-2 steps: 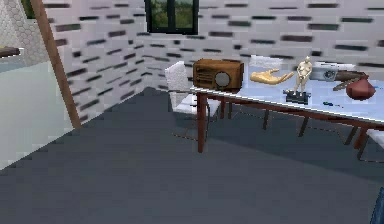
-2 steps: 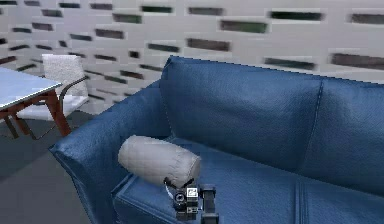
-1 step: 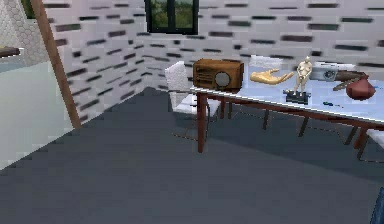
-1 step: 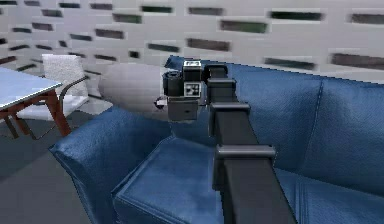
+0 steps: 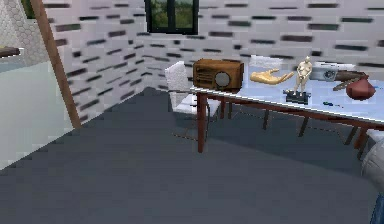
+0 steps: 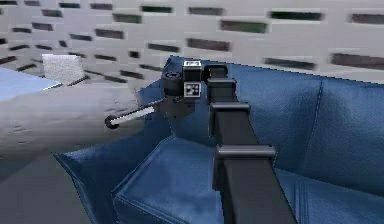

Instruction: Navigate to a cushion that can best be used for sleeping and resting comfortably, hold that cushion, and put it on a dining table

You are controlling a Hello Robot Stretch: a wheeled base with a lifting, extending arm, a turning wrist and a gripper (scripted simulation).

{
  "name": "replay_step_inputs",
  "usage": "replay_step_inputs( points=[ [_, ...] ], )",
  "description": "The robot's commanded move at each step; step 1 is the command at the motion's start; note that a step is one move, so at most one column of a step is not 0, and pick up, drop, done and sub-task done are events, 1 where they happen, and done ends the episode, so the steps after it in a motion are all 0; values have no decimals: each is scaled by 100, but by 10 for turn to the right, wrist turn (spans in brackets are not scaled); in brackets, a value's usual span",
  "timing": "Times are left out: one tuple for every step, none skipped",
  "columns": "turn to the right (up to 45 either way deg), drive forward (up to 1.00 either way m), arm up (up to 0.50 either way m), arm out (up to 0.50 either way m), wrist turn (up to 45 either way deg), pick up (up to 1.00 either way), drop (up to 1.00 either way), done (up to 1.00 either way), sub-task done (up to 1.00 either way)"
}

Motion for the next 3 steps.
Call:
replay_step_inputs(
  points=[
    [0,0,0,0,-450,0,0,0,0],
    [0,0,0,0,-330,0,0,0,0],
    [0,0,0,-26,0,0,0,0,0]
  ],
)
